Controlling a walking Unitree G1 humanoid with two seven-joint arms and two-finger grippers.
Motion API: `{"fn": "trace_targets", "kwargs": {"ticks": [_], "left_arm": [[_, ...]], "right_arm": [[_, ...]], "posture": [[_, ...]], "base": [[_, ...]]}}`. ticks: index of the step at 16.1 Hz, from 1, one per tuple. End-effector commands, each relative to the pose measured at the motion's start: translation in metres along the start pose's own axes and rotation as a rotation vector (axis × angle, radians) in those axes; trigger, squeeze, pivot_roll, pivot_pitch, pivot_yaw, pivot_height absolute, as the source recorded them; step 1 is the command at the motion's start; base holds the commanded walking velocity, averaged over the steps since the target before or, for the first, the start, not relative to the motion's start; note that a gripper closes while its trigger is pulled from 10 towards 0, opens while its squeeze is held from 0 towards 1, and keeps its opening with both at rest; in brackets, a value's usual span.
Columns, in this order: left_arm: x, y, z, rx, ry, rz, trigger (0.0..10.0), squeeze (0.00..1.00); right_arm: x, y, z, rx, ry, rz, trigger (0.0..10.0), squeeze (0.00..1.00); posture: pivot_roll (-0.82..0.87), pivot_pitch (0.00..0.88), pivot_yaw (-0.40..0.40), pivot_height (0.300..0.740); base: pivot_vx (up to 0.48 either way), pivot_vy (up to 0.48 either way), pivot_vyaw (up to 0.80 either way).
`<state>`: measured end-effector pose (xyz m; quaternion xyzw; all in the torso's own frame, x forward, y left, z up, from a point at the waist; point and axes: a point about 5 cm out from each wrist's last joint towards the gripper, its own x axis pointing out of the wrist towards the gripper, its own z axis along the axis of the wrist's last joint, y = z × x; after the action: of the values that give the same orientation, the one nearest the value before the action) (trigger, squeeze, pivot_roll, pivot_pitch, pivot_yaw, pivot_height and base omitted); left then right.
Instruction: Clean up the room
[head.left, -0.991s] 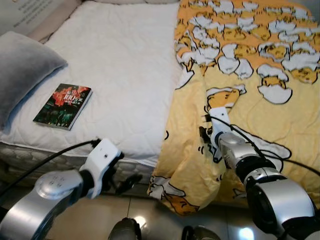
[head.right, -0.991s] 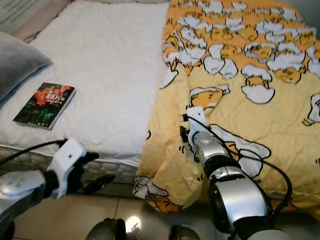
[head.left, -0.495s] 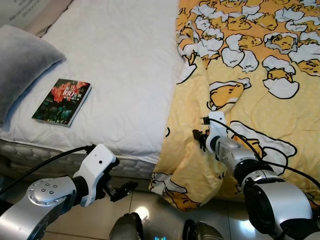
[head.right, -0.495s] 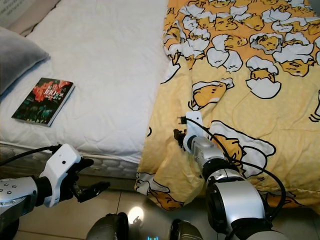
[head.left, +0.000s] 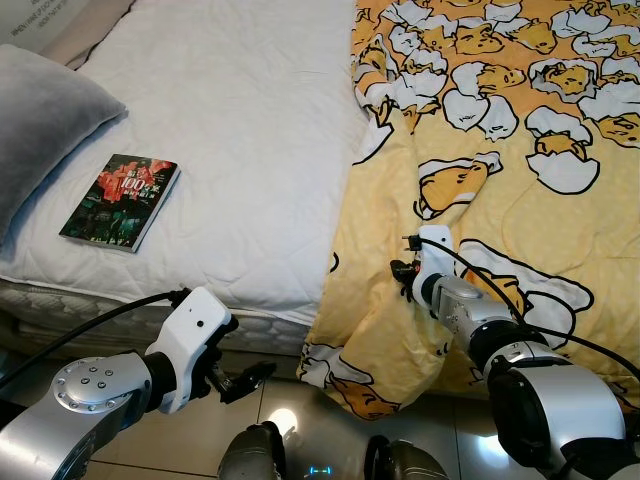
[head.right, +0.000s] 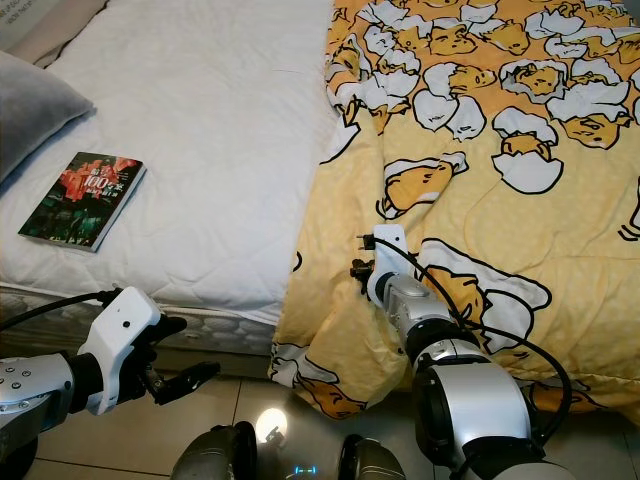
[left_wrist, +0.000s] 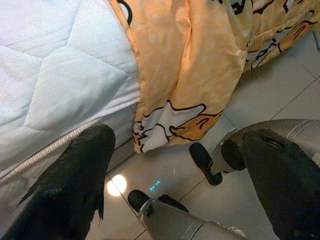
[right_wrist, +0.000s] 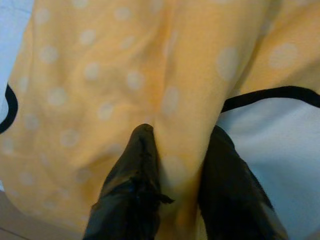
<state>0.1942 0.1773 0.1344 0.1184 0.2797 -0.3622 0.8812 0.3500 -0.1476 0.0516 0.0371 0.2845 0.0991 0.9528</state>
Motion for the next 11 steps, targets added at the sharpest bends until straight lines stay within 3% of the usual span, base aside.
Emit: {"fn": "trace_targets", "kwargs": {"ticks": [1, 4, 7, 11], "left_arm": [[-0.003, -0.001, 0.001, 0.008, 0.000, 0.010, 10.0, 0.00], [-0.002, 0.000, 0.002, 0.009, -0.002, 0.014, 10.0, 0.00], [-0.003, 0.000, 0.001, 0.010, -0.002, 0.017, 10.0, 0.00], [-0.002, -0.001, 0.002, 0.012, -0.005, 0.016, 10.0, 0.00]], "right_arm": [[0.000, 0.000, -0.005, 0.011, 0.005, 0.015, 0.0, 0.00], [0.000, 0.008, -0.004, -0.004, -0.015, 0.100, 0.0, 0.00], [-0.001, 0.029, 0.009, 0.040, -0.118, 0.352, 0.0, 0.00], [-0.008, 0.037, 0.011, 0.081, -0.184, 0.590, 0.0, 0.00]], "posture": [[0.22, 0.205, 0.007, 0.740], [0.22, 0.200, 0.005, 0.740], [0.22, 0.197, 0.005, 0.740], [0.21, 0.193, 0.007, 0.740]], "base": [[0.000, 0.000, 0.00], [0.000, 0.000, 0.00], [0.000, 0.000, 0.00], [0.000, 0.000, 0.00]]}}
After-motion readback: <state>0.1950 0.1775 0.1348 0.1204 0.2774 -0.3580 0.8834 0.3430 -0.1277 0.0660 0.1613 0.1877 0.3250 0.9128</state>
